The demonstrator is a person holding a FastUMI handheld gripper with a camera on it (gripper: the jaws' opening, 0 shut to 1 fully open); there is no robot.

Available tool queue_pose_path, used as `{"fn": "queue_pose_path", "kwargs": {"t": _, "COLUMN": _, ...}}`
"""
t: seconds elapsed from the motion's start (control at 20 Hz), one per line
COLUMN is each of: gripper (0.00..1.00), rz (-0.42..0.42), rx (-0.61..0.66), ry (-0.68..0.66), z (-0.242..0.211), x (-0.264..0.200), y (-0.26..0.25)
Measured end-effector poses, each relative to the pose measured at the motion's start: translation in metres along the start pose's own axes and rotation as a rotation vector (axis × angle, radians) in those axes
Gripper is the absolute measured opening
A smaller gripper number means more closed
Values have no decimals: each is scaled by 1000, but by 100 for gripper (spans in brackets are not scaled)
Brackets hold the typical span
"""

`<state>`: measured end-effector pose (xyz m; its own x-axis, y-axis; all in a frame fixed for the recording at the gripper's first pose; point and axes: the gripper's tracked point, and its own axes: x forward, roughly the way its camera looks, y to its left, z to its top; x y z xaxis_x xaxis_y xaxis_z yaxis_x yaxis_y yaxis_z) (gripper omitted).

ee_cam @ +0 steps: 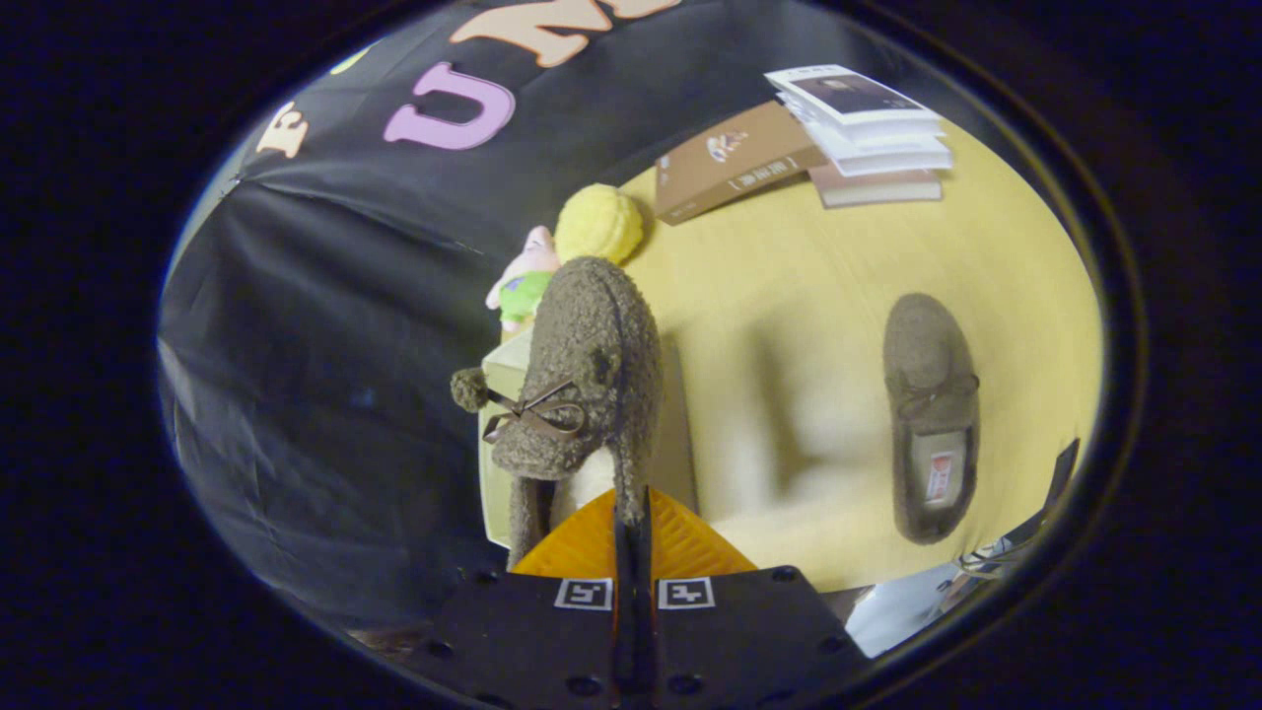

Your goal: Open the storage box then place both shoes into the box .Put the left shoe in first, then the right shoe, with the right side of both shoes facing outward in a uniform manner.

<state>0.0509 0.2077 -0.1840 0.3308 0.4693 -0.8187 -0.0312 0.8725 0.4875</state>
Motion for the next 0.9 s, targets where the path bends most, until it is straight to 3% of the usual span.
{"fn": "queue_pose_path", "kwargs": {"t": 0.25, "gripper": 3, "rz": 104, "rx": -1, "ry": 86, "z": -21, "x": 25, "y": 69}}
{"fn": "queue_pose_path", "kwargs": {"t": 0.35, "gripper": 3, "rz": 103, "rx": -20, "ry": 111, "z": -31, "x": 48, "y": 82}}
{"fn": "queue_pose_path", "kwargs": {"t": 0.65, "gripper": 3, "rz": -3, "rx": -31, "ry": 133, "z": -58, "x": 126, "y": 87}}
{"fn": "queue_pose_path", "kwargs": {"t": 0.9, "gripper": 3, "rz": -158, "rx": -78, "ry": 137, "z": -69, "x": 170, "y": 69}}
